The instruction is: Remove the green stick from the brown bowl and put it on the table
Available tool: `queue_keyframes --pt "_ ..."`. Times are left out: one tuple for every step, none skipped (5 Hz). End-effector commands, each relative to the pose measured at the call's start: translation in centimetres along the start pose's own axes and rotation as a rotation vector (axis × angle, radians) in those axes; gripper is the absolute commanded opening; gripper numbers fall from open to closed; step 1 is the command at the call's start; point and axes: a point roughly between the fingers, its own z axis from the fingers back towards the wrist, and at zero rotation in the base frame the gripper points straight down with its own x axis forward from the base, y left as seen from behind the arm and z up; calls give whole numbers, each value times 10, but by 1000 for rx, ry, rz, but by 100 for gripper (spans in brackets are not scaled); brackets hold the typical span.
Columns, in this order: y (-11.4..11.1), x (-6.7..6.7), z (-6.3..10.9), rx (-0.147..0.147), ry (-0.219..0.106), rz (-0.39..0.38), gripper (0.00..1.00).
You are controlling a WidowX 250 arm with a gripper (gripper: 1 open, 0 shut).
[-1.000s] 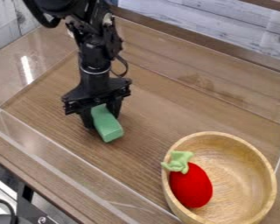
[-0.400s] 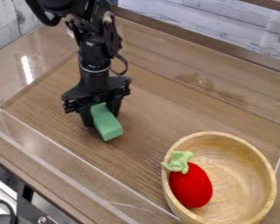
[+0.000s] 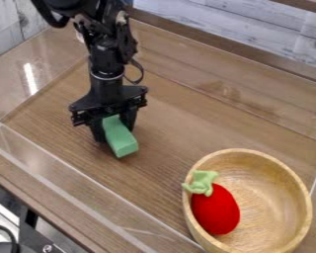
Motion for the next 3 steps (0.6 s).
queue_keyframes --pt "1 9 10 -7 -13 -3 100" --pt "5 9 16 5 8 -25 100" --pt "9 10 25 9 33 -46 100"
